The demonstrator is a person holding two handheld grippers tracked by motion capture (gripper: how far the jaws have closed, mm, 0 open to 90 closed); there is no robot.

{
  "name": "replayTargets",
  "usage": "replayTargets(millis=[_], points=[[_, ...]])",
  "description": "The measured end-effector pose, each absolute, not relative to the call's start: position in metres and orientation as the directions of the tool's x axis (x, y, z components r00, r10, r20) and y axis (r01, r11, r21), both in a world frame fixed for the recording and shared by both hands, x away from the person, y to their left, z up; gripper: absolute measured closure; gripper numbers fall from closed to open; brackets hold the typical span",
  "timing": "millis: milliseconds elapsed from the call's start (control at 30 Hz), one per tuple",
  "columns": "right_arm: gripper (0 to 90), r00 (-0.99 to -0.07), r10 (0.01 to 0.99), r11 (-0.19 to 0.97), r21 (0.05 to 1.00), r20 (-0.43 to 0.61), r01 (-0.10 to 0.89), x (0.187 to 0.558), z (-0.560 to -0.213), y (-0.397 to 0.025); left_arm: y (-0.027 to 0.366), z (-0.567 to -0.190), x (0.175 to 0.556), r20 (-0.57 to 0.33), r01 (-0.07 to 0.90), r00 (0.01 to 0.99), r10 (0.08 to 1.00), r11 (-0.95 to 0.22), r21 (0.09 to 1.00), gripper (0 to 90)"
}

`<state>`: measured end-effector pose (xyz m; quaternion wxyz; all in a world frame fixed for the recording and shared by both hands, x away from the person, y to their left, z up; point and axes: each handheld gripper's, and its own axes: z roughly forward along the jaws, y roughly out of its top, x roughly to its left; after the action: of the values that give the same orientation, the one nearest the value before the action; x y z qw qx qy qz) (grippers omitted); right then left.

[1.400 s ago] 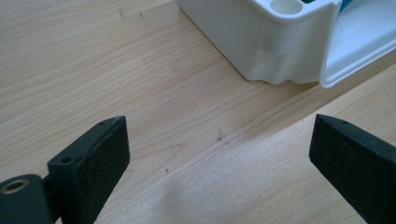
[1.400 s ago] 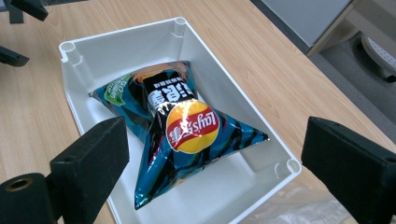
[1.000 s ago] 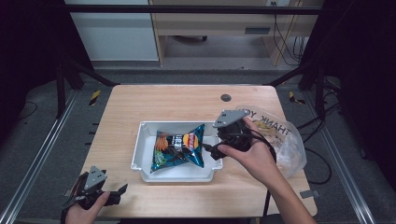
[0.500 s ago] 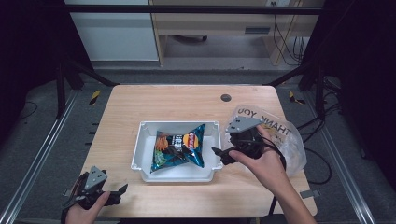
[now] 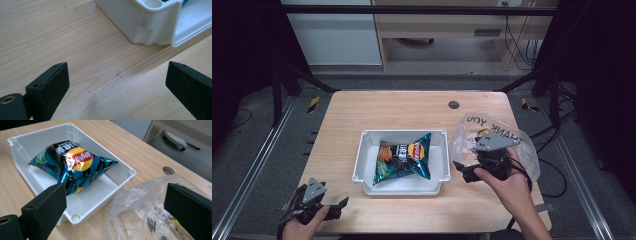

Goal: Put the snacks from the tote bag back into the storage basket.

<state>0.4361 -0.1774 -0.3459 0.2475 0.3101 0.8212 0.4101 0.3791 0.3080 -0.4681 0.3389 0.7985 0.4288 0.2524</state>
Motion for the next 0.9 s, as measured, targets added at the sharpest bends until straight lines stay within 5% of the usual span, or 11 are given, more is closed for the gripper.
replayTargets(millis=[900], points=[[5.1, -0.566, 0.817, 0.408, 0.802, -0.108, 0.437, 0.414, -0.423, -0.228, 0.307, -0.469, 0.379, 0.117, 0.514, 0.507, 0.854, -0.408, 0.755, 4.6]])
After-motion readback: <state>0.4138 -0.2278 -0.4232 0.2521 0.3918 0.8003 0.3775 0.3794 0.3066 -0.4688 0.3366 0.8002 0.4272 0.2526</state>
